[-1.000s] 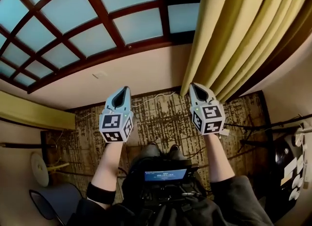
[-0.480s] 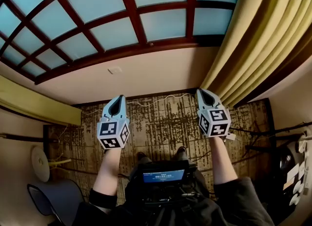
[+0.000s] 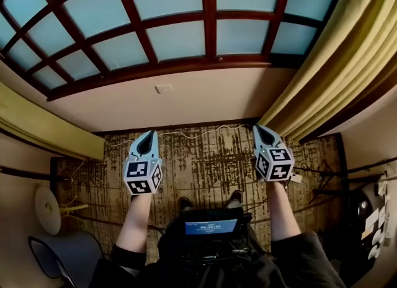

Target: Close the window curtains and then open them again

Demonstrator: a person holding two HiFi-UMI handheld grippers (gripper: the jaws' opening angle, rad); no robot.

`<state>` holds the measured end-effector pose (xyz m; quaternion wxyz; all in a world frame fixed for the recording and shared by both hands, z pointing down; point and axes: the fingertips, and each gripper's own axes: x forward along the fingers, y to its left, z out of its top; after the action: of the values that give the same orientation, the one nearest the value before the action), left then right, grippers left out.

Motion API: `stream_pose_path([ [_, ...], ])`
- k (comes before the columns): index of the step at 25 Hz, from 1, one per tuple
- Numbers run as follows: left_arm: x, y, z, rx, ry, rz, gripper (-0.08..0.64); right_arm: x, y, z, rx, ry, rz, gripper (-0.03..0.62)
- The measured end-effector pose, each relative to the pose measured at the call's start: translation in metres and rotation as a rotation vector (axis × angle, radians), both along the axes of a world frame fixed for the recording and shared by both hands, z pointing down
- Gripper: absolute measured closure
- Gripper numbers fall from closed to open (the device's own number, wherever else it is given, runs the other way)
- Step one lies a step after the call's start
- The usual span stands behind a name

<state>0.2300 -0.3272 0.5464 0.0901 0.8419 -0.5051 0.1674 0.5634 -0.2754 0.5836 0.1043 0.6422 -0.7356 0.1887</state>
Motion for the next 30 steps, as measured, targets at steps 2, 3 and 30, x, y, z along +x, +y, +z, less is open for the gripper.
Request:
stream_pose_path([
  [2, -0.019, 0.001, 0.007, -0.012, 0.002, -0.007, 0.569, -0.011, 0.0, 0.004, -0.012, -0.001, 0.007, 0.583],
  [3, -0.028, 0.003, 0.011, -0.02, 0.003, -0.012, 0.569, -0.017, 0.001, 0.006, -0.019, 0.003, 0.009, 0.583],
  [30, -0.056, 0.028, 0.037, -0.092, 0.043, -0.063, 0.569, -0.032, 0.013, 0.019, -0.081, 0.074, -0.021, 0.583],
])
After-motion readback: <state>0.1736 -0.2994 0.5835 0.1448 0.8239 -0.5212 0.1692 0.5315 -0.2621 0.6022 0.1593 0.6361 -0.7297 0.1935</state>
